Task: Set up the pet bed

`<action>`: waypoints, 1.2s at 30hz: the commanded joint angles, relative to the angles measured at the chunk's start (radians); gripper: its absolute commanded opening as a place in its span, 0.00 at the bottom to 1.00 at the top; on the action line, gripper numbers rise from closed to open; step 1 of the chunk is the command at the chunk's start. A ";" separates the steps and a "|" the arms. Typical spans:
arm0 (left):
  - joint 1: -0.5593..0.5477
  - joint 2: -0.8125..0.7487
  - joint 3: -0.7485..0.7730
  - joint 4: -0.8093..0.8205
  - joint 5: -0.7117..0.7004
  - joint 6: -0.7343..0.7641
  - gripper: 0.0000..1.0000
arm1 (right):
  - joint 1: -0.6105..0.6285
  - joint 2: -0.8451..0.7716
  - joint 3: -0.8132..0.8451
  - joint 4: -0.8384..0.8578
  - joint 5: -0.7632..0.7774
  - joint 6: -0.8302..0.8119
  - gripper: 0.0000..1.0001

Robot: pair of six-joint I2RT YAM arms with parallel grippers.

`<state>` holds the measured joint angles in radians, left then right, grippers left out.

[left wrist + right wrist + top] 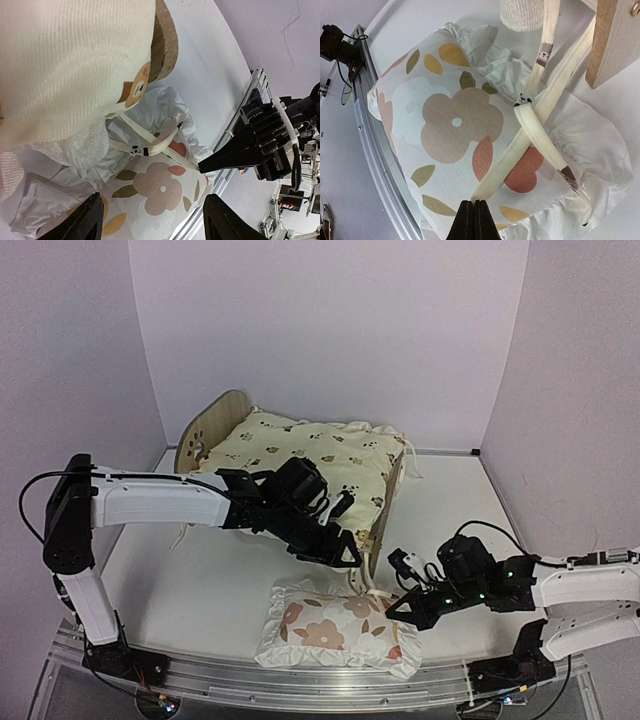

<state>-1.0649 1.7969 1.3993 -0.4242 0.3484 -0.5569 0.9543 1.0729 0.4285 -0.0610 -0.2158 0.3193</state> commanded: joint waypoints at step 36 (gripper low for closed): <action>-0.075 0.258 0.123 0.103 0.011 -0.117 0.62 | 0.005 -0.058 0.091 0.019 0.023 -0.062 0.00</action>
<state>-1.1400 2.0167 1.4730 -0.3088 0.3378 -0.7018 0.9543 1.0306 0.4797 -0.0601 -0.2047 0.2699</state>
